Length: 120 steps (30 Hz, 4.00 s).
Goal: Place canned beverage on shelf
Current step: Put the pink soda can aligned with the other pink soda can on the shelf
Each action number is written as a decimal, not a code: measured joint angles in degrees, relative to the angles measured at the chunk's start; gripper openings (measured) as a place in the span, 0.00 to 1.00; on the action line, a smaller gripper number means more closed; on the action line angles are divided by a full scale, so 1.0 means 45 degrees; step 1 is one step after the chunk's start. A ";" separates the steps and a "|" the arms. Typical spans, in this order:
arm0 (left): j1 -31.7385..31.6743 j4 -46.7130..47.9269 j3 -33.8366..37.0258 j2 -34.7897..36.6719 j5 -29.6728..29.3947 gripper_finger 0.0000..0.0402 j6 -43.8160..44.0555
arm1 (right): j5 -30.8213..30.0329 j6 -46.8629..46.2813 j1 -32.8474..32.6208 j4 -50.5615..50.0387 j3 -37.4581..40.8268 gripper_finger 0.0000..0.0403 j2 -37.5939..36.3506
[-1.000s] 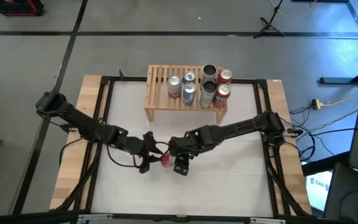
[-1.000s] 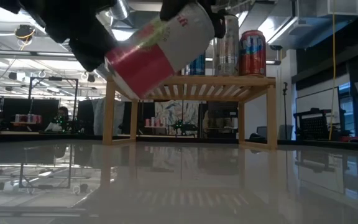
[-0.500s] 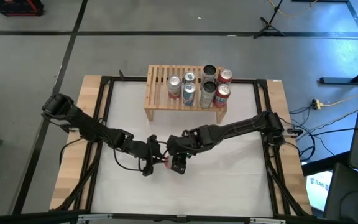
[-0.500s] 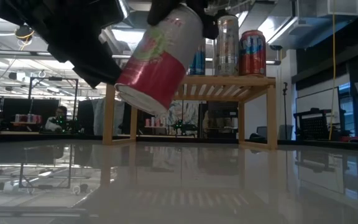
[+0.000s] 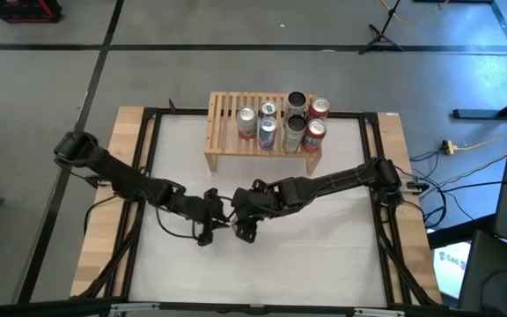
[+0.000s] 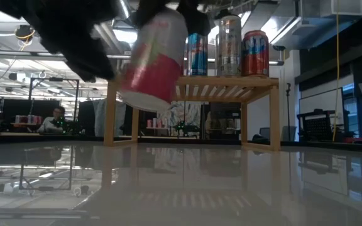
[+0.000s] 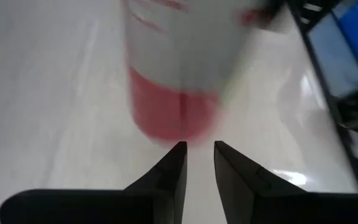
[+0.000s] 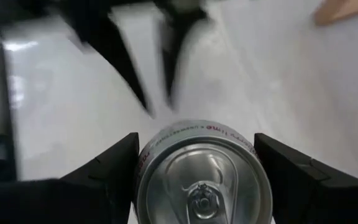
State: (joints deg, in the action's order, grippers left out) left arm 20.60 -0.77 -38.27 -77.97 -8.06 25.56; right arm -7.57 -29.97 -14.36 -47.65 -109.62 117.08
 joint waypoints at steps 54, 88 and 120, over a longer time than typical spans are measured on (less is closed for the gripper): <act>-0.1016 0.0235 -0.0017 0.2845 0.0608 0.58 0.1265 | -0.4629 0.0040 -0.2893 -0.7709 -0.3784 0.92 -0.0035; -0.1039 -0.2424 -0.0027 0.2341 0.0103 0.94 0.0032 | -0.5830 -0.5016 -0.5553 -0.9026 0.0500 0.92 -0.2841; -0.0999 0.5214 -0.5710 -0.1187 -0.0327 0.96 -0.1092 | -0.6937 -0.8100 -0.6744 -0.8558 0.5678 0.92 -0.5566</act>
State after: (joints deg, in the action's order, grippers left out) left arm 16.10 22.69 -63.96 -83.31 -9.53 20.64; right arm -38.79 -66.42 -44.71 -86.16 -84.07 92.03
